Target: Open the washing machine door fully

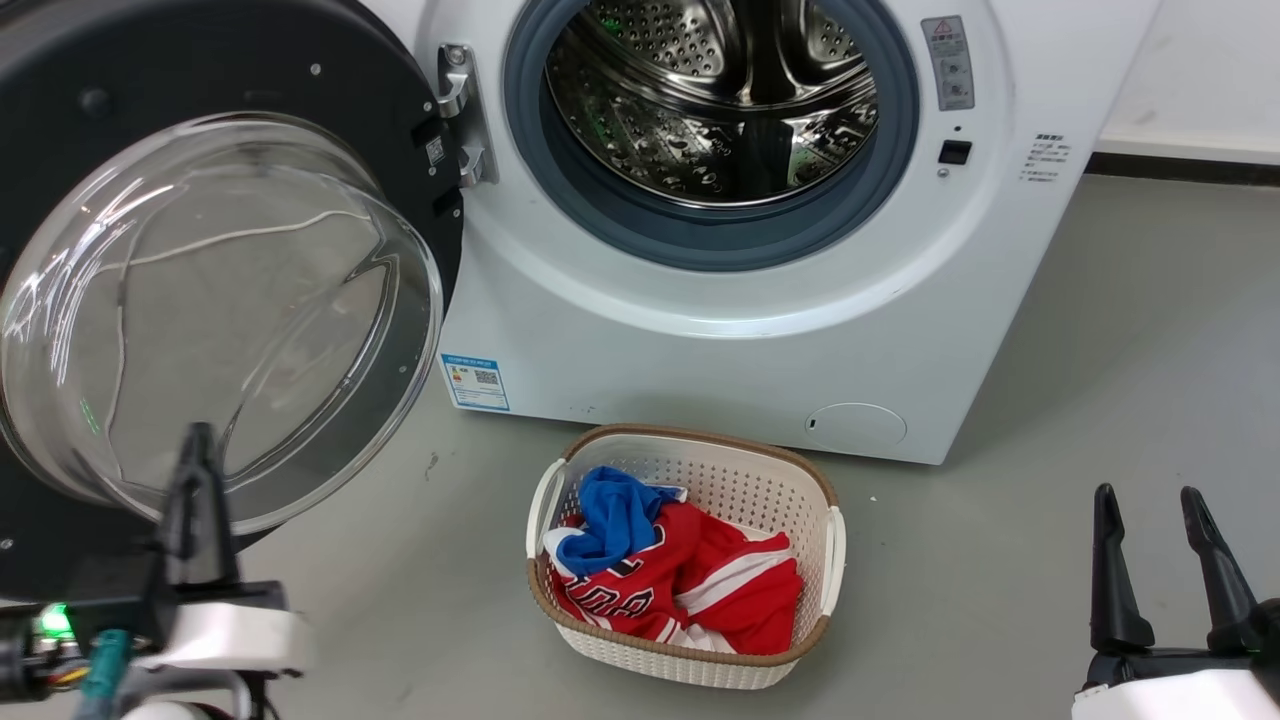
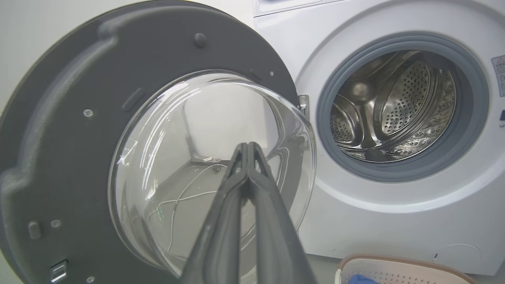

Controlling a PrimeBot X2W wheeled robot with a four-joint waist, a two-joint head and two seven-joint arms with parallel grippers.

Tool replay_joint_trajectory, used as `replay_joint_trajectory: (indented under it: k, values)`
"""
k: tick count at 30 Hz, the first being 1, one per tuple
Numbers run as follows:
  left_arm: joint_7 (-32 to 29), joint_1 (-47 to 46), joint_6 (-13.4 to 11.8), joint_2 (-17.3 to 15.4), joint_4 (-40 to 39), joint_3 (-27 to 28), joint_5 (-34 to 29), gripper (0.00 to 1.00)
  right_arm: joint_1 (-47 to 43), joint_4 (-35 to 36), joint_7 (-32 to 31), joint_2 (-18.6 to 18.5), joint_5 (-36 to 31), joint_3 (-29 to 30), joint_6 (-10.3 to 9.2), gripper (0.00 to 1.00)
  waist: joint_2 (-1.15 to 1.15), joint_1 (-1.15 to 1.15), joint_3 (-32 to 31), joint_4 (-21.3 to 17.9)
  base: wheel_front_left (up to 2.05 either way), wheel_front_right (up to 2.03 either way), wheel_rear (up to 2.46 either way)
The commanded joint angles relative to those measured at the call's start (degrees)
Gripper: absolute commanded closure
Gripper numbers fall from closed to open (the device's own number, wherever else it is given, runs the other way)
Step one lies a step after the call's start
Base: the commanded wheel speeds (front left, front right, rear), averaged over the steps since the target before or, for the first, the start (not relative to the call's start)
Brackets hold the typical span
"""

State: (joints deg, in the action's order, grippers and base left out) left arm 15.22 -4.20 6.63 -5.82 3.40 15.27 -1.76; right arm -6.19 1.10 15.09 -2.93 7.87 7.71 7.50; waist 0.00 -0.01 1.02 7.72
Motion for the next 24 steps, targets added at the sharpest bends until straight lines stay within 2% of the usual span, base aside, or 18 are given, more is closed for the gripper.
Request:
replay_joint_trajectory:
  k: [1,11,14,15,16,17,18,24]
  values:
    - [-0.13,1.40,0.20,0.67,-1.22,-1.70,0.25,1.00,-0.56,0.47,0.10,0.09,-0.22,-0.28,-0.01,0.00,0.00,0.01,-0.53,-0.75,0.00,0.00,0.00]
    - [-0.13,5.19,0.15,2.44,-4.15,-10.87,2.31,1.00,-0.58,1.11,0.10,0.10,-0.07,-1.65,-0.01,0.00,0.00,0.01,-1.28,-3.86,0.00,0.00,0.00]
    - [-0.13,5.50,-0.62,2.69,-3.38,-12.99,3.10,1.00,-0.92,1.44,0.10,0.09,-0.07,-1.74,-0.01,0.00,0.00,0.01,-1.26,-4.76,0.00,0.00,0.00]
    - [-0.13,5.85,-1.01,2.77,-3.02,-13.77,3.10,0.91,-1.06,1.49,0.10,0.10,-0.02,-1.78,-0.01,0.00,0.00,0.01,-1.24,-5.09,0.00,0.00,0.00]
    - [-0.13,6.00,-1.40,2.82,-2.69,-14.28,3.29,0.63,-1.15,1.58,0.10,0.10,0.01,-1.88,-0.01,0.00,0.00,0.01,-1.22,-5.39,0.00,0.00,0.00]
    - [-0.13,6.23,-1.86,2.82,-2.32,-14.71,3.42,0.14,-1.15,1.64,0.10,0.10,0.02,-2.02,-0.01,0.00,0.00,0.01,-1.19,-5.69,0.00,0.00,0.00]
    - [-0.13,6.30,-2.39,2.84,-2.14,-15.13,3.47,0.00,-1.10,1.71,0.10,0.10,-0.06,-2.21,-0.01,0.00,0.00,0.01,-1.14,-6.00,0.00,0.00,0.00]
    - [-0.13,7.54,-4.76,2.93,-0.60,-16.96,3.90,0.00,-1.65,1.92,0.10,0.10,-0.09,-2.44,-0.01,0.00,0.00,0.01,-0.93,-7.34,0.00,0.00,0.00]
